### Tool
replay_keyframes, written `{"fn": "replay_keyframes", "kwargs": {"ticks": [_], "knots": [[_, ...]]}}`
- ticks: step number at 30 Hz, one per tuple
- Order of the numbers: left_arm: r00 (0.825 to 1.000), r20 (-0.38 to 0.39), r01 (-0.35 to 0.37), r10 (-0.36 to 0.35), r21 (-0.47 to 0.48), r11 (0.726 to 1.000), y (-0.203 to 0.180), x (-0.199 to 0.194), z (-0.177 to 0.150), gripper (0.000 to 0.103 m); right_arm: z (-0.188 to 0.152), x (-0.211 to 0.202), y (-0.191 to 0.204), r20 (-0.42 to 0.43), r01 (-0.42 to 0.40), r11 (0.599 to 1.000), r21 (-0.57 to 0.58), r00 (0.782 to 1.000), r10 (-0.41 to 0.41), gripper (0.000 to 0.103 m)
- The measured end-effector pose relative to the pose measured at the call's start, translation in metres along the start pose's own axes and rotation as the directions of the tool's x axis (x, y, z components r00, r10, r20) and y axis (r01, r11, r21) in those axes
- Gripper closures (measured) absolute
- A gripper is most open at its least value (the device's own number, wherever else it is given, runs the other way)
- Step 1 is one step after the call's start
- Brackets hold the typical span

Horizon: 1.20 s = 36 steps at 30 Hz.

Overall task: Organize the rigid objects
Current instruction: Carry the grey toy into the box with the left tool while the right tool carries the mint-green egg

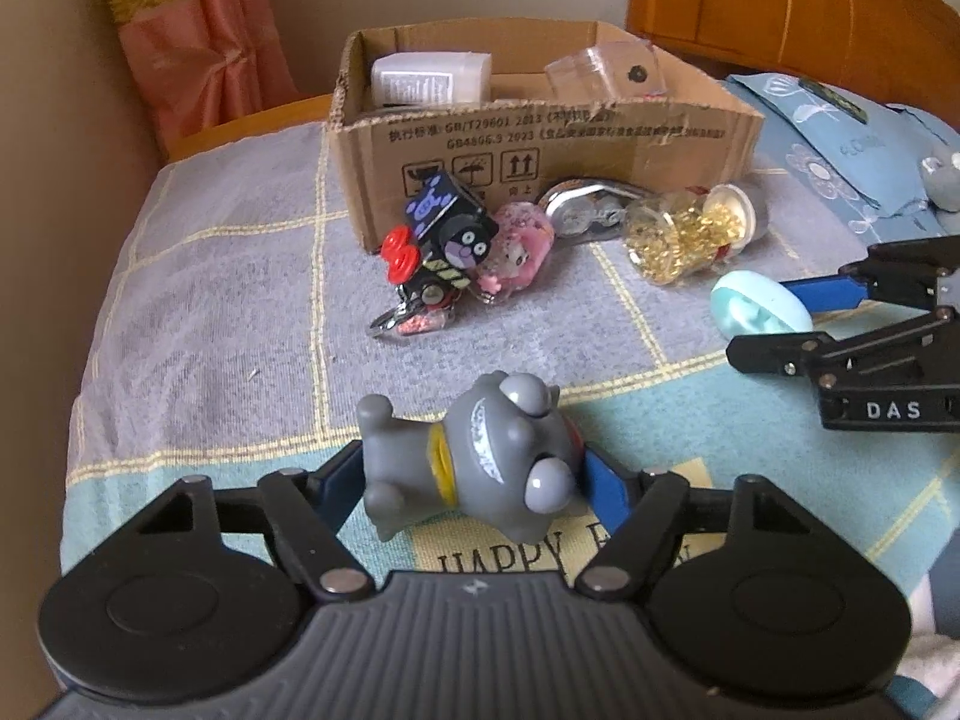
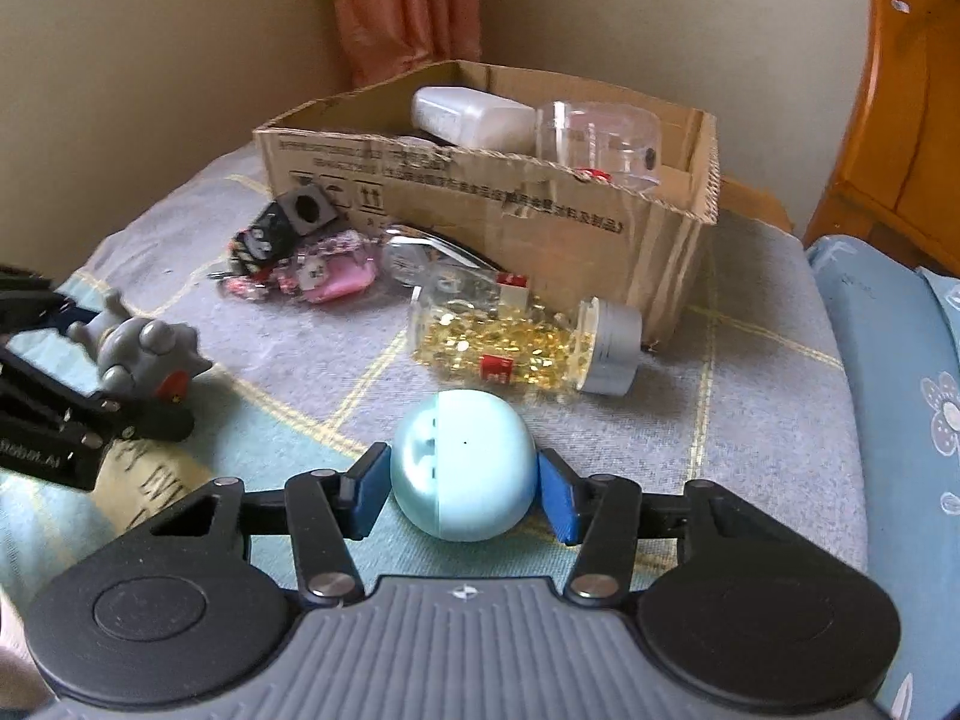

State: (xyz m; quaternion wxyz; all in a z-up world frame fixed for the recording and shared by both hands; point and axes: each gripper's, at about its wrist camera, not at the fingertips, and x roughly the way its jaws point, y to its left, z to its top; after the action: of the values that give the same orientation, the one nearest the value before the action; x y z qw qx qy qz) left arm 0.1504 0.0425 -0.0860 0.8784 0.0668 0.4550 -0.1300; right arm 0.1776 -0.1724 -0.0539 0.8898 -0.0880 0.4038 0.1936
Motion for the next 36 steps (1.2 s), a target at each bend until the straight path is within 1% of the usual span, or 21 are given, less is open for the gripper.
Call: {"fn": "replay_keyframes", "kwargs": {"ticks": [3,7,13,16,19,22,26,32,35,36], "knots": [[1.000,-0.007,0.017,-0.017,0.024,1.000,0.002,-0.009,0.008,0.029,0.005,-0.012,0.001,-0.001,-0.016,0.999,-0.042,1.000,0.016,0.045],[0.999,-0.012,0.042,-0.041,0.061,0.997,0.006,-0.022,0.026,0.029,0.014,-0.031,-0.001,0.011,-0.035,0.996,-0.082,0.999,0.036,0.045],[0.998,0.013,0.065,-0.066,0.098,0.993,0.009,-0.033,0.066,0.029,0.042,-0.054,-0.006,0.067,-0.057,0.992,-0.112,0.996,0.064,0.045],[0.997,0.039,0.059,-0.064,0.103,0.993,0.010,-0.034,0.090,0.029,0.058,-0.059,-0.006,0.102,-0.048,0.990,-0.131,0.993,0.062,0.045],[0.996,0.074,0.033,-0.041,0.118,0.993,0.010,-0.033,0.116,0.029,0.071,-0.061,-0.006,0.130,-0.037,0.989,-0.141,0.990,0.055,0.045],[0.995,0.097,0.022,-0.034,0.119,0.993,0.011,-0.027,0.143,0.029,0.083,-0.060,-0.008,0.144,-0.034,0.989,-0.142,0.988,0.055,0.045],[0.994,0.110,0.008,-0.021,0.111,0.994,0.012,-0.014,0.171,0.029,0.094,-0.055,-0.012,0.152,-0.032,0.990,-0.141,0.987,0.053,0.045],[0.992,0.123,-0.025,0.011,0.112,0.993,0.010,0.009,0.191,0.028,0.105,-0.045,-0.016,0.143,-0.033,0.990,-0.135,0.988,0.052,0.045],[0.991,0.133,-0.030,0.019,0.082,0.996,0.014,0.021,0.198,0.026,0.108,-0.039,-0.017,0.135,-0.036,0.991,-0.131,0.989,0.054,0.045],[0.992,0.127,-0.027,0.017,0.073,0.997,0.016,0.025,0.200,0.021,0.110,-0.037,-0.017,0.133,-0.037,0.991,-0.129,0.990,0.054,0.045]]}}
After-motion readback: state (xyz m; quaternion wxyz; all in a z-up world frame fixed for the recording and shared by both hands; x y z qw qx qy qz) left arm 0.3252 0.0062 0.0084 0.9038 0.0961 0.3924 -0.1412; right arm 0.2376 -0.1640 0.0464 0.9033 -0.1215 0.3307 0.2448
